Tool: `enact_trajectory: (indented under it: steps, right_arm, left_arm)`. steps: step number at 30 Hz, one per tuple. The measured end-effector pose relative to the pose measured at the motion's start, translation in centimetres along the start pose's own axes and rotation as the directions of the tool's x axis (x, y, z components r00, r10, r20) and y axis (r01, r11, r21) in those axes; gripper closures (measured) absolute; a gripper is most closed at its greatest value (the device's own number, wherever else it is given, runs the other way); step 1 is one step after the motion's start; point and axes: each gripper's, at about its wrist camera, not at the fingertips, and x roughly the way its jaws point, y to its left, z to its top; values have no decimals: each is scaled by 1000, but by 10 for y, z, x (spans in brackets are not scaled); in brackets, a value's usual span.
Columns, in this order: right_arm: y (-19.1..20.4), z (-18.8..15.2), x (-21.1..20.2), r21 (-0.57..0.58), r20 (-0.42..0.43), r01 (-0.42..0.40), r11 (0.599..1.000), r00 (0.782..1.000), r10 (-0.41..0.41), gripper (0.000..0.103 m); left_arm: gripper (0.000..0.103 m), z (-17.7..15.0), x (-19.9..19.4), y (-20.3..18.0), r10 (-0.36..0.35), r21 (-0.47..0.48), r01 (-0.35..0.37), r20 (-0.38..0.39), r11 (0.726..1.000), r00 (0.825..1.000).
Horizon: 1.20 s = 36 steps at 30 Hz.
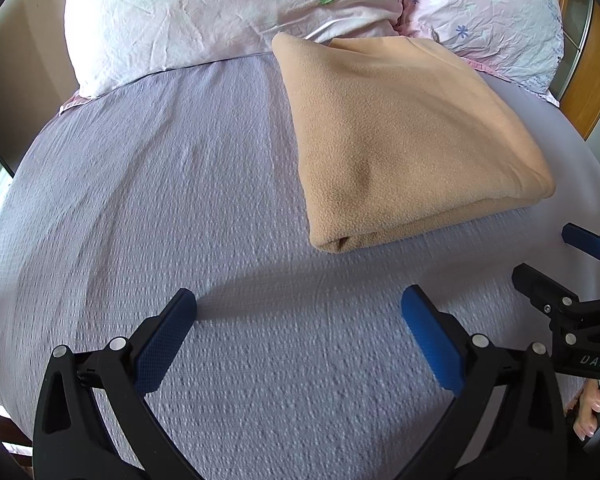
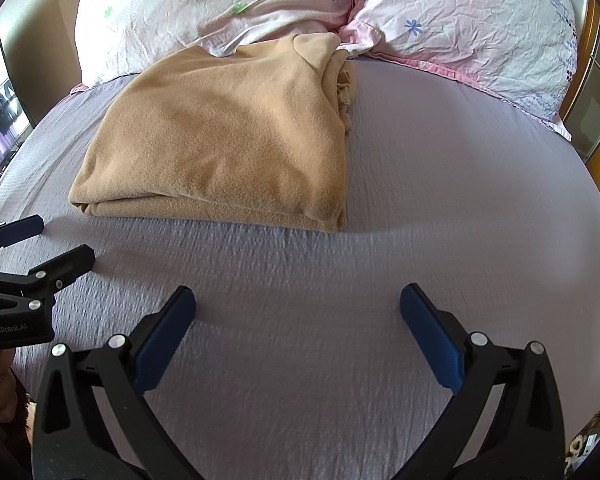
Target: Fold small clothes
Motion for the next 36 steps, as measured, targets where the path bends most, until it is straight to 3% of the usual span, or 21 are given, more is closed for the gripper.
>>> enact_trajectory:
  steps: [36]
  right_arm:
    - [-2,1,0,6,1,4,1000,1000,-4,2]
  left_arm:
    - [1,0,1,2,-1,1,1,2,1000,1000]
